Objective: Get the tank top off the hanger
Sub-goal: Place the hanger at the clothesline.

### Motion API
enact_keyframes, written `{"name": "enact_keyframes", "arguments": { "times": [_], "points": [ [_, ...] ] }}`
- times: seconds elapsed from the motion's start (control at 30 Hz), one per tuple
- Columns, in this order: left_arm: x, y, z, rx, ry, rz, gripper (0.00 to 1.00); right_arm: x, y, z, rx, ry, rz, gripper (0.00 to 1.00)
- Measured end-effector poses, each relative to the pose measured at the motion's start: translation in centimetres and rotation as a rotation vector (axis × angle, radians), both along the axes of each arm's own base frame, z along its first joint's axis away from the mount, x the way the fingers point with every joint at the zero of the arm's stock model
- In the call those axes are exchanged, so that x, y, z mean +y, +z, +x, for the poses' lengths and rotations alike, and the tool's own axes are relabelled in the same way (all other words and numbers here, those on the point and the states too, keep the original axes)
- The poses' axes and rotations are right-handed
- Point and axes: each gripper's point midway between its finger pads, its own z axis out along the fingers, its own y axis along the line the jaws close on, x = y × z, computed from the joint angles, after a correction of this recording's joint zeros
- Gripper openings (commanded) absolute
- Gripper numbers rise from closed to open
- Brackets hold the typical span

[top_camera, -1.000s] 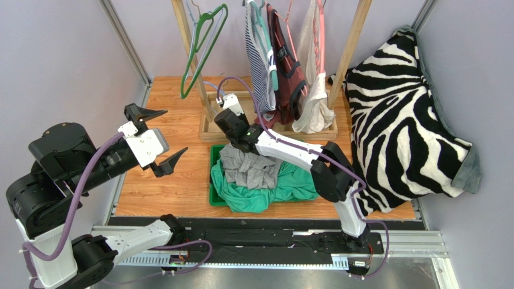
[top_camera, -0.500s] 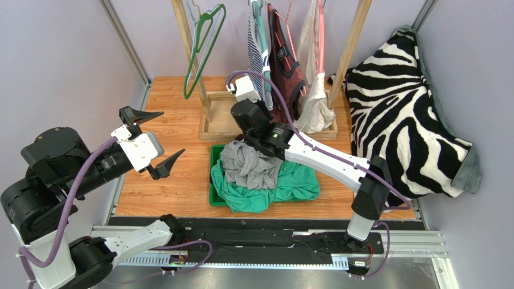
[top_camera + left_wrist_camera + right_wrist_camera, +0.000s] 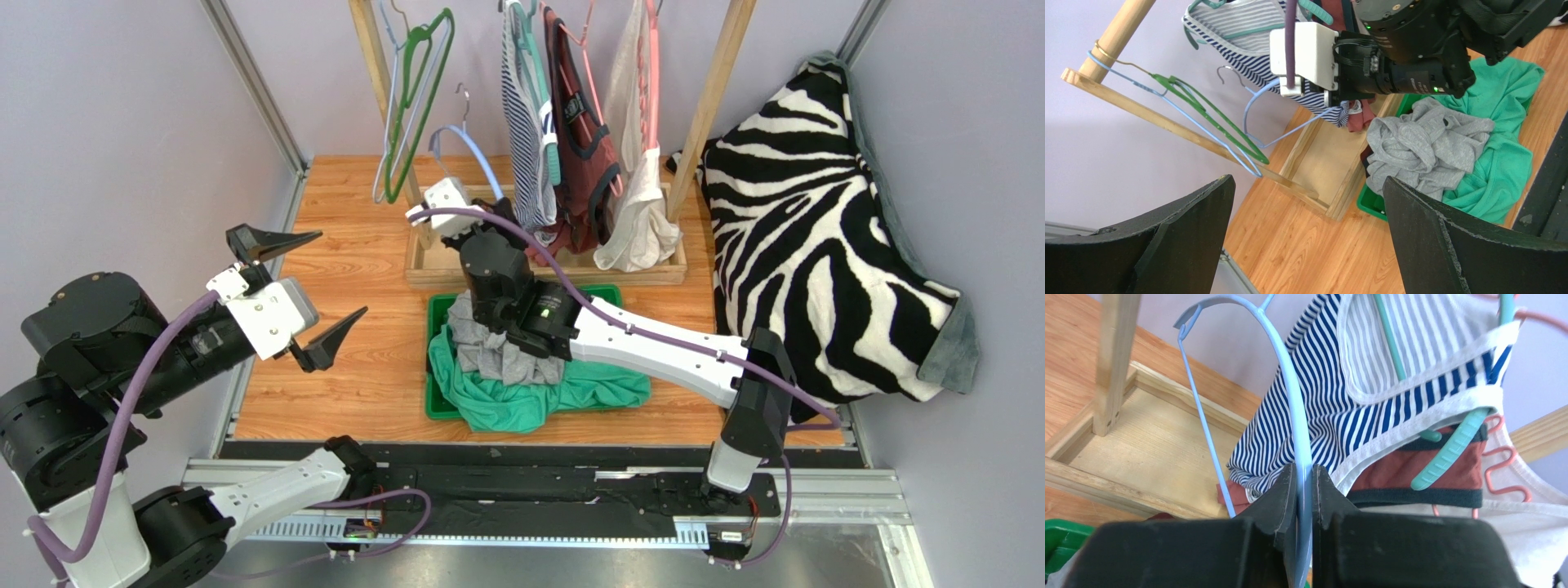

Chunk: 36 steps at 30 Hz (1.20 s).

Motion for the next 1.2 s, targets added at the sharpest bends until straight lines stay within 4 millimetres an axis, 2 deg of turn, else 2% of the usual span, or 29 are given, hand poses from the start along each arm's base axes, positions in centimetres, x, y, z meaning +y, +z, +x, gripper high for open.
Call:
{"name": "enact_keyframes", "arguments": {
  "times": [0.2,0.47,0.67,0.97,1.2],
  "points": [
    [0.3,0.0,-0.2,-0.005,0.008,-0.004,0.99,0.8,2.4,-1.1,-0.074,0.03,-0.048,0.0],
    [0.7,0.2,-0.4,-0.014,0.014,-0.011,0.99,-1.4,5.8,-1.5,-0.142,-0.024,-0.078,0.0],
    [0.7,0.2,-0.4,-0.014,0.02,-0.012,0.99,-2.2,8.3,-2.1,-0.193,-0.042,-0.081,0.0],
    [1.0,0.3,-0.6,-0.017,0.028,-0.019,0.99,-2.9,14.8,-2.0,-0.331,-0.083,0.015,0.0],
    [1.4,0.3,-1.0,-0.025,0.028,-0.025,0.99,-2.2,15.6,-1.1,-0.362,-0.09,0.011,0.0]
  ]
}}
